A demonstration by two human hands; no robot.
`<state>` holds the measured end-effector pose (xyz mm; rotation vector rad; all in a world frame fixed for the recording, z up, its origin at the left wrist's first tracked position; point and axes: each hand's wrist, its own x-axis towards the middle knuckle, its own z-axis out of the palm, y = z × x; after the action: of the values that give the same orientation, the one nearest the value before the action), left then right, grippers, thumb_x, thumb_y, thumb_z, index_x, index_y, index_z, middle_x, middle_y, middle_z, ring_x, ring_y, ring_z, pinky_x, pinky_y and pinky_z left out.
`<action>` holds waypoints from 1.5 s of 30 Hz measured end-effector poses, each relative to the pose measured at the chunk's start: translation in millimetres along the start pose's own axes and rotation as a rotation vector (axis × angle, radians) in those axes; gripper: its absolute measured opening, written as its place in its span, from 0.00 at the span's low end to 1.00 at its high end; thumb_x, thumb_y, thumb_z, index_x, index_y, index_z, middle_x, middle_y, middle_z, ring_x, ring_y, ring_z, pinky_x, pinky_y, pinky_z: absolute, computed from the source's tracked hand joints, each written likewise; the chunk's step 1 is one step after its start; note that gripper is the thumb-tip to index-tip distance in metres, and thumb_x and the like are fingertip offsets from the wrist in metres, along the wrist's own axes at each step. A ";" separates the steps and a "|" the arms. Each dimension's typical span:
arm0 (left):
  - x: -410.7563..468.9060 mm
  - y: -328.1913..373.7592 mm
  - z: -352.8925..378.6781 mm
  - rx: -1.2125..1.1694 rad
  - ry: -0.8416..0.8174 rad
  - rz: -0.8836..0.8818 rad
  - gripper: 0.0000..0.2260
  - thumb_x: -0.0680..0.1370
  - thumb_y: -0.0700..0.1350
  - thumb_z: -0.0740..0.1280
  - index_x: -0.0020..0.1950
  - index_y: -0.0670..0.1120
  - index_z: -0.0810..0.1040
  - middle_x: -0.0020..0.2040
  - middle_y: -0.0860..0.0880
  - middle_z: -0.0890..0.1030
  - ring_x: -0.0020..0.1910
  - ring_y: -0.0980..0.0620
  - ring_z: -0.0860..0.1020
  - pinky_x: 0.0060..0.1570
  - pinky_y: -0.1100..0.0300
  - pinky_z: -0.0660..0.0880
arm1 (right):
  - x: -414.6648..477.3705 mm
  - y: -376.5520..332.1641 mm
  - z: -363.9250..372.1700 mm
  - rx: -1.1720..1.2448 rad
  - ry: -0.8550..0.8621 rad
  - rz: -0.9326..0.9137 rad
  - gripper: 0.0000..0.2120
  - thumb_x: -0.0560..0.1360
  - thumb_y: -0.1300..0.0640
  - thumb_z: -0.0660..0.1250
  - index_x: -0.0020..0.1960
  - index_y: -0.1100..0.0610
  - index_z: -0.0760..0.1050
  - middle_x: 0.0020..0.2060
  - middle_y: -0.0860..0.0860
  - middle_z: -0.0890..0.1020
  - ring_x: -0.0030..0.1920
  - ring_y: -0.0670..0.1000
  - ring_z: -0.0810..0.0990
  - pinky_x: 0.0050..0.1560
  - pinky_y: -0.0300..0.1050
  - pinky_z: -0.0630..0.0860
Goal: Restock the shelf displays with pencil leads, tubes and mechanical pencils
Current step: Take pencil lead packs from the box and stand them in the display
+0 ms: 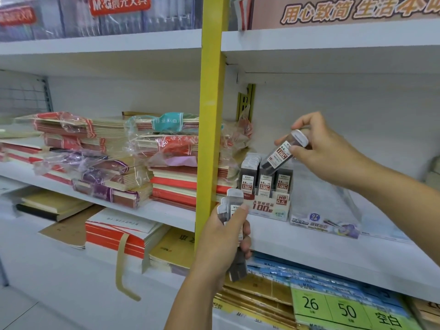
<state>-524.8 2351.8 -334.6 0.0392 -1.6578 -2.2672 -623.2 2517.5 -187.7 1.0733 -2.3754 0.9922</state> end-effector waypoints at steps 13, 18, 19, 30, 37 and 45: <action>2.4 -3.9 -17.9 0.082 -0.095 0.060 0.09 0.82 0.48 0.65 0.59 0.46 0.77 0.42 0.48 0.85 0.36 0.52 0.82 0.37 0.60 0.78 | 10.6 27.9 43.5 -0.238 0.003 -0.030 0.22 0.73 0.59 0.72 0.64 0.48 0.69 0.46 0.40 0.76 0.44 0.39 0.76 0.41 0.33 0.69; 4.6 -4.6 -17.9 0.092 -0.063 0.065 0.12 0.80 0.49 0.67 0.60 0.44 0.79 0.44 0.48 0.87 0.35 0.53 0.83 0.34 0.62 0.79 | 10.3 32.9 51.1 -0.413 0.062 -0.137 0.11 0.72 0.58 0.73 0.54 0.51 0.78 0.47 0.43 0.73 0.51 0.45 0.70 0.51 0.37 0.64; 4.1 -4.7 -17.7 0.096 -0.056 0.065 0.13 0.80 0.50 0.67 0.60 0.44 0.79 0.45 0.48 0.87 0.36 0.53 0.84 0.34 0.61 0.79 | 9.2 33.3 53.0 -0.431 0.048 -0.140 0.11 0.73 0.58 0.72 0.54 0.52 0.79 0.48 0.44 0.72 0.53 0.46 0.70 0.52 0.38 0.63; -4.3 -4.5 -5.3 0.086 -0.175 0.088 0.06 0.80 0.52 0.68 0.56 0.57 0.80 0.50 0.46 0.87 0.39 0.48 0.85 0.37 0.57 0.80 | -49.9 -9.7 64.5 0.235 -0.183 0.074 0.07 0.76 0.48 0.67 0.54 0.41 0.78 0.47 0.37 0.82 0.48 0.37 0.79 0.45 0.30 0.75; 0.0 -3.9 -9.4 0.093 -0.125 0.052 0.14 0.80 0.58 0.63 0.60 0.52 0.76 0.45 0.47 0.86 0.29 0.51 0.80 0.28 0.60 0.76 | -32.5 -0.2 43.6 0.450 0.102 0.166 0.03 0.77 0.57 0.67 0.49 0.49 0.77 0.39 0.46 0.86 0.36 0.47 0.82 0.38 0.41 0.77; 1.3 -7.0 -16.6 0.107 -0.093 -0.007 0.07 0.82 0.42 0.59 0.57 0.43 0.74 0.33 0.45 0.77 0.26 0.51 0.72 0.27 0.58 0.71 | -4.4 8.8 25.9 -0.057 0.189 -0.121 0.08 0.77 0.53 0.67 0.46 0.40 0.71 0.40 0.41 0.80 0.41 0.40 0.79 0.40 0.35 0.73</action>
<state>-524.2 2338.0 -346.2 -0.0359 -1.8281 -2.2138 -627.7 2505.2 -212.1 1.0399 -2.1489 0.9345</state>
